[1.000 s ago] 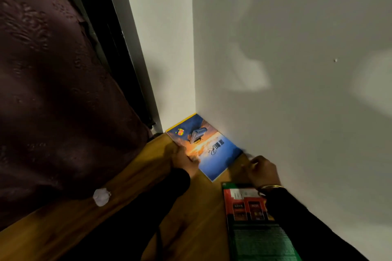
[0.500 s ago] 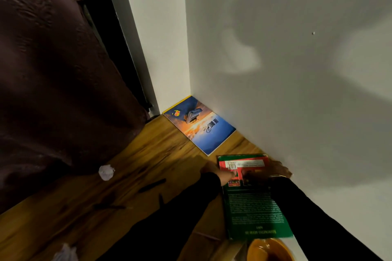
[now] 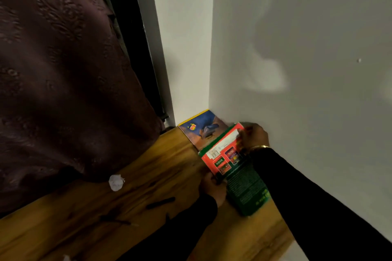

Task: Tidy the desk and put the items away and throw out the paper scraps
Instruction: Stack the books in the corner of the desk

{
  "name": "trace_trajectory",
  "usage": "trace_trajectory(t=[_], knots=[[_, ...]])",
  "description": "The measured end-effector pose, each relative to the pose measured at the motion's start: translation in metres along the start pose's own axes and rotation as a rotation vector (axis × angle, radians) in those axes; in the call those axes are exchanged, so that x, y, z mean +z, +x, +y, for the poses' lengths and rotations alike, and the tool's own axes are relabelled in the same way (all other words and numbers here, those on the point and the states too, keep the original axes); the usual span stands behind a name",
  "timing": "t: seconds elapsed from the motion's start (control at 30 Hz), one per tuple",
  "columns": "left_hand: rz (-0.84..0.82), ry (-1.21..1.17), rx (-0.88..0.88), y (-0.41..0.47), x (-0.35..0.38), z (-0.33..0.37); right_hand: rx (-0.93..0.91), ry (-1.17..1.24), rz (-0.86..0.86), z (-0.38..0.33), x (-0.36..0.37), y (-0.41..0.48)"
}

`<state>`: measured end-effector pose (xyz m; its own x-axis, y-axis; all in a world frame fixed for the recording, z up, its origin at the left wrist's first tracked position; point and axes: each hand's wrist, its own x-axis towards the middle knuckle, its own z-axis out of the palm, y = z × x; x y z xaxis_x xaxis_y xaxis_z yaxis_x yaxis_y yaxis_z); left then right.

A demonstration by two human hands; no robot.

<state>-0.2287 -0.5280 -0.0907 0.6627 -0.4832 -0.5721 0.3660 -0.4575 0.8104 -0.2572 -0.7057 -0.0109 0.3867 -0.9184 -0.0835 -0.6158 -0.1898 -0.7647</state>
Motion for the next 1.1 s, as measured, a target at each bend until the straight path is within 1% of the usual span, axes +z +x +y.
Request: trace_trajectory(t=[0.03,0.1,0.13,0.2,0.23,0.27,0.3,0.33,0.37,0.4,0.43,0.47,0.53,0.6,0.63,0.67,0.77,0.87,0.93,0.97,1.0,1.03,1.07,1.1], knots=[[0.015,-0.024,-0.013,0.009,-0.004,0.006,-0.065,-0.004,-0.022,-0.005,0.01,0.012],[0.044,0.04,-0.042,0.038,-0.014,0.019,-0.202,-0.091,-0.187,-0.012,0.027,0.023],[0.062,0.099,-0.072,0.057,-0.018,0.023,-0.21,-0.138,-0.27,-0.009,0.033,0.02],[0.109,0.08,-0.106,0.107,-0.022,0.019,-0.206,-0.214,-0.509,0.01,0.04,0.013],[0.138,0.063,-0.09,0.12,-0.025,0.023,-0.228,-0.301,-0.621,0.019,0.04,0.003],[0.19,0.067,-0.072,0.128,-0.026,0.028,-0.324,-0.438,-0.684,0.026,0.038,-0.004],[0.236,0.088,-0.051,0.129,-0.028,0.037,-0.396,-0.466,-0.669,0.039,0.042,-0.002],[0.266,0.11,-0.028,0.11,-0.033,0.056,-0.511,-0.525,-0.642,0.047,0.042,-0.003],[0.274,0.132,-0.011,0.108,-0.037,0.062,-0.556,-0.505,-0.628,0.058,0.045,0.005],[0.276,0.147,0.004,0.11,-0.039,0.064,-0.668,-0.595,-0.694,0.066,0.042,0.005],[0.272,0.171,0.012,0.112,-0.041,0.067,-0.71,-0.642,-0.738,0.072,0.04,0.012],[0.273,0.201,0.018,0.114,-0.042,0.07,-0.701,-0.676,-0.709,0.073,0.037,0.019],[0.276,0.269,0.048,0.12,-0.044,0.073,-0.719,-0.72,-0.775,0.07,0.032,0.035],[0.274,0.299,0.083,0.127,-0.046,0.075,-0.709,-0.731,-0.799,0.059,0.033,0.049],[0.263,0.285,0.085,0.13,-0.046,0.077,-0.669,-0.701,-0.796,0.054,0.037,0.056],[0.256,0.26,0.089,0.134,-0.047,0.077,-0.647,-0.727,-0.798,0.044,0.039,0.059],[0.234,0.243,0.099,0.143,-0.053,0.079,-0.65,-0.659,-0.857,0.025,0.05,0.063],[0.233,0.189,0.113,0.153,-0.06,0.076,-0.634,-0.675,-0.875,0.025,0.058,0.073],[0.17,0.13,0.113,0.147,-0.062,0.073,-0.652,-0.695,-0.859,0.023,0.056,0.07],[0.134,0.113,0.113,0.143,-0.061,0.072,-0.687,-0.658,-0.803,0.023,0.056,0.071],[0.125,0.097,0.121,0.135,-0.064,0.071,-0.66,-0.659,-0.761,0.019,0.059,0.067],[0.142,0.084,0.124,0.129,-0.066,0.071,-0.662,-0.641,-0.711,0.012,0.06,0.061],[0.172,0.074,0.137,0.124,-0.068,0.073,-0.611,-0.594,-0.717,0.004,0.064,0.052],[0.207,0.069,0.149,0.118,-0.076,0.071,-0.616,-0.556,-0.688,-0.007,0.069,0.039]])
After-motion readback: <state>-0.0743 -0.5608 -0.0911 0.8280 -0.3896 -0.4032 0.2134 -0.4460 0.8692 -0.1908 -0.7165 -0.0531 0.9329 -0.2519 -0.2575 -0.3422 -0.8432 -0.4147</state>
